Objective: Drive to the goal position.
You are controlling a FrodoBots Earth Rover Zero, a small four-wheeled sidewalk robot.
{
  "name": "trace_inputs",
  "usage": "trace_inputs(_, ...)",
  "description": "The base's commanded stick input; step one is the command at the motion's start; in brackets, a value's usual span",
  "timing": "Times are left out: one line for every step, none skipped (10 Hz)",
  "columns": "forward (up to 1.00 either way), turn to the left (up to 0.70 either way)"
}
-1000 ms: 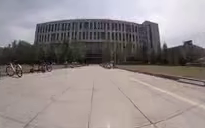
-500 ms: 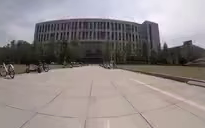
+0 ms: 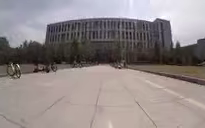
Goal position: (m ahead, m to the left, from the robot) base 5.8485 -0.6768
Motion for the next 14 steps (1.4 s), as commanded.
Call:
trace_inputs(1.00,0.00)
trace_inputs(1.00,0.00)
trace_inputs(1.00,0.00)
trace_inputs(1.00,0.00)
trace_inputs(1.00,0.00)
trace_inputs(1.00,0.00)
trace_inputs(1.00,0.00)
trace_inputs(1.00,0.00)
trace_inputs(1.00,0.00)
trace_inputs(1.00,0.00)
trace_inputs(1.00,0.00)
trace_inputs(1.00,0.00)
trace_inputs(1.00,0.00)
trace_inputs(1.00,0.00)
